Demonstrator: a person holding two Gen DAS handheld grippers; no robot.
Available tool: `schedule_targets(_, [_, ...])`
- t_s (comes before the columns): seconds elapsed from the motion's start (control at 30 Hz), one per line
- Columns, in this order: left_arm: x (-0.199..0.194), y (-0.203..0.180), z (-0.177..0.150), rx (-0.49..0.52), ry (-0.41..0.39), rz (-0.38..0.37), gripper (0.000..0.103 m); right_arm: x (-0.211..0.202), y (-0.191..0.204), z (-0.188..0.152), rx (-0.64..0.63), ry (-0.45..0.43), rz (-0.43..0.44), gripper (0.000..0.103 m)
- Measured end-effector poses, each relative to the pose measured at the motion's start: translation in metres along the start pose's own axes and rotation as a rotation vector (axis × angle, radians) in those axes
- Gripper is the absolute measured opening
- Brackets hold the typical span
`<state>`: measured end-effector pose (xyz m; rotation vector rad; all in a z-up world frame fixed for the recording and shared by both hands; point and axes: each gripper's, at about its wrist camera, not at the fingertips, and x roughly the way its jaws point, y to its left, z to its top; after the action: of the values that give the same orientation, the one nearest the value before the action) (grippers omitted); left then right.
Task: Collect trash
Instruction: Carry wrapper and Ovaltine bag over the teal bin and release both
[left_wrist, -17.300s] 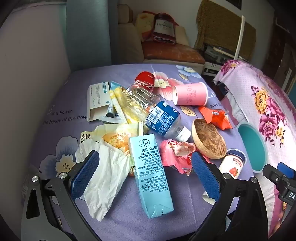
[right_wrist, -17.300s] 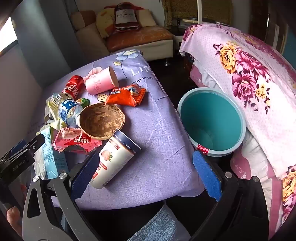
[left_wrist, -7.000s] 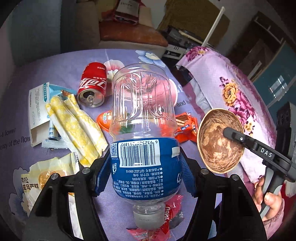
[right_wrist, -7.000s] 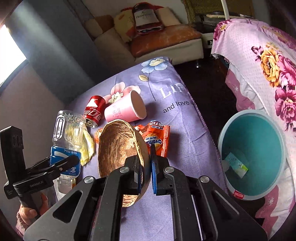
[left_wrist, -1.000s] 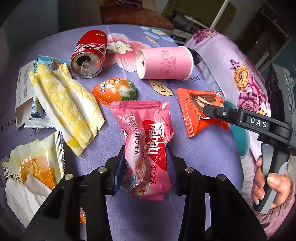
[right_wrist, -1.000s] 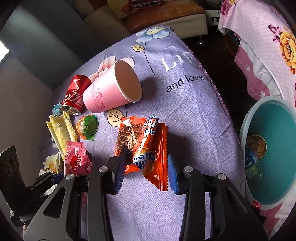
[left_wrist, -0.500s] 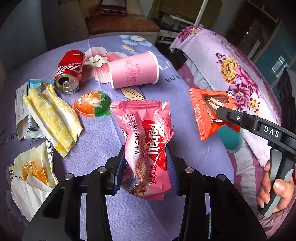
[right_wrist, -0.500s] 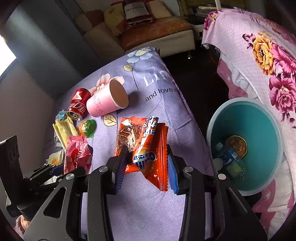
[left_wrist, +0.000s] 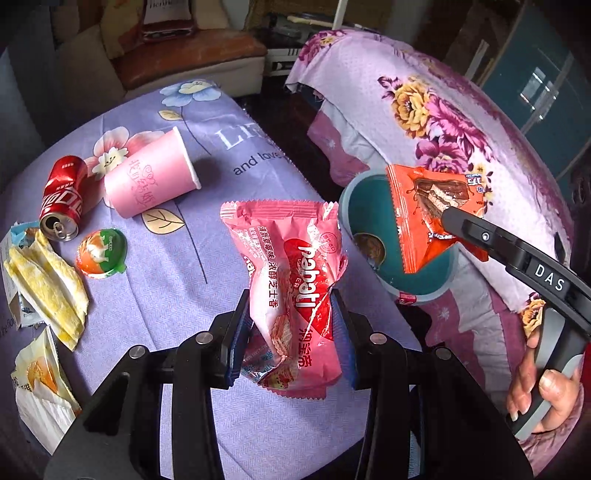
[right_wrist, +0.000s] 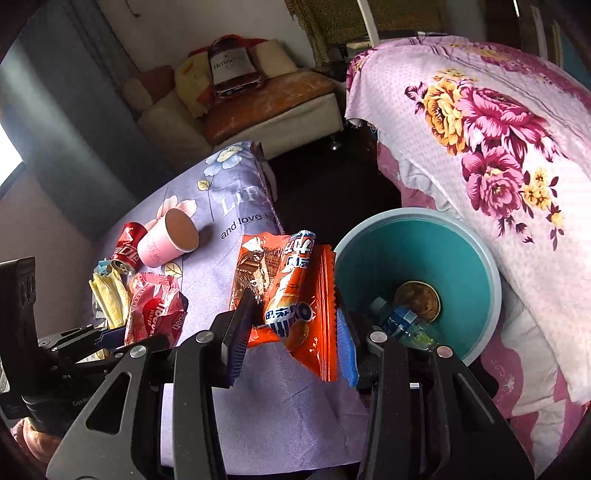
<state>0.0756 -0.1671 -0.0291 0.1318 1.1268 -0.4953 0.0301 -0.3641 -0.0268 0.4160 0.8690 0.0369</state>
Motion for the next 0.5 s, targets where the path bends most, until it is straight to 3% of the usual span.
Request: schedule_targets(0.5, [0.055,-0.109,0.037,0.18,0.071,-0.023,0.042,-0.028,-0.115,-0.012,0.206,-0.058,-0.079,0.04])
